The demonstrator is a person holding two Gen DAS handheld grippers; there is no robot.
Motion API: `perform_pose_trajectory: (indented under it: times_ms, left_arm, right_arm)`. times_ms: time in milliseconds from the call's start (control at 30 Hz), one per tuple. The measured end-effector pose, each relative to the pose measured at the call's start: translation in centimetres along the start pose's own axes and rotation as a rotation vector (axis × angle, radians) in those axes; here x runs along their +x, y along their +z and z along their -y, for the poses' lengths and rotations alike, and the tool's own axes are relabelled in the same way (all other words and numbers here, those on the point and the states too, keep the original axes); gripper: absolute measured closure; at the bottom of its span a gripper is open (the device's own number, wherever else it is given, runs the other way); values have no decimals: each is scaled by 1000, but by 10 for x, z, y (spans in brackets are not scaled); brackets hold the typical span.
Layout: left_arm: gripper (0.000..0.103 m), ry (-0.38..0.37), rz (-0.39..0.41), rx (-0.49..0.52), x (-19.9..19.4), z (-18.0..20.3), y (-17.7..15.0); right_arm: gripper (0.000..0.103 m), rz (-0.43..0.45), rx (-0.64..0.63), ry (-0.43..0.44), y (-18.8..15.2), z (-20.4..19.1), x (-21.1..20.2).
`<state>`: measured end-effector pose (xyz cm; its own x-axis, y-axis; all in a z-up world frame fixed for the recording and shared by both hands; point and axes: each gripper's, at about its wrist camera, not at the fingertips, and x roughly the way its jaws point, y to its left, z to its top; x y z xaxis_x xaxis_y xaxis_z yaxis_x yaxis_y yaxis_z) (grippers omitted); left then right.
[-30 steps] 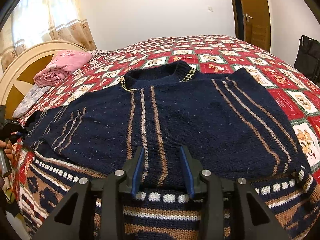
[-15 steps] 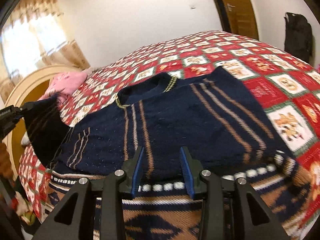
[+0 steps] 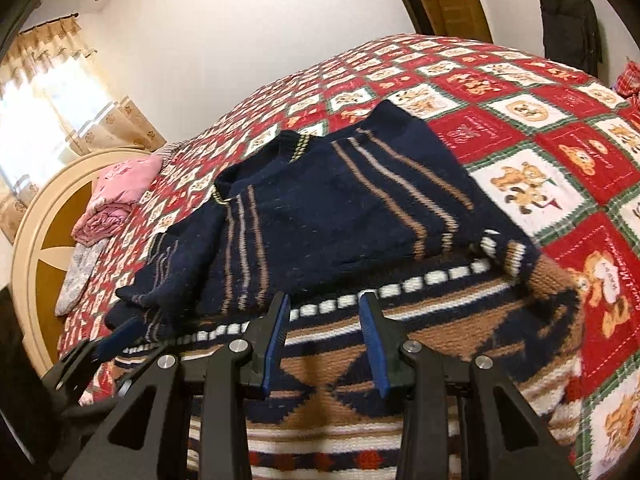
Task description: Fold small clothes
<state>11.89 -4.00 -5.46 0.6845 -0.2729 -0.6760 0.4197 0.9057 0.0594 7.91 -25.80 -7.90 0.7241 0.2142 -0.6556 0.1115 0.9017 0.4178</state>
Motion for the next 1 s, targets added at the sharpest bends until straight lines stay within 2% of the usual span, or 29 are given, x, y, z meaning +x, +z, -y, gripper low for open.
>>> perform_pose_trajectory:
  times_ms: [67, 167, 300, 400, 533, 600, 667, 767, 800, 833, 900, 1000]
  left_arm:
    - [27, 0, 24, -21, -18, -8, -8]
    - [25, 37, 32, -123, -34, -39, -21]
    - [25, 149, 24, -219, -44, -77, -33]
    - [25, 198, 11, -293, -50, -101, -41]
    - [25, 226, 33, -376, -63, -125, -53]
    - [25, 231, 28, -399, -66, -132, -59]
    - [25, 237, 19, -418, -67, -136, -65]
    - [25, 234, 14, -430, -69, -141, -71]
    - [25, 237, 13, -430, -70, -143, -71]
    - [25, 241, 11, -430, -69, -143, -71]
    - [25, 238, 9, -434, -68, -145, -72]
    - [25, 228, 8, -437, -66, -145, -71]
  right_arm:
    - [65, -2, -15, 23, 4, -10, -1]
    - [65, -6, -94, 84, 12, -40, -2]
    - [65, -41, -296, 216, 16, -109, 6]
    - [61, -83, -481, 264, 9, -165, 23]
    - [60, -121, -654, 235, -6, -218, 58]
    - [60, -120, -719, 175, -13, -235, 79]
    - [60, -146, -779, 73, -20, -247, 108]
    - [62, -215, -746, 51, -19, -240, 133]
    - [74, -208, -736, 63, -16, -238, 133]
    - [96, -205, -735, 65, -14, -236, 131]
    - [97, -197, -662, 115, 0, -226, 121]
    - [97, -124, -495, 164, 27, -201, 97]
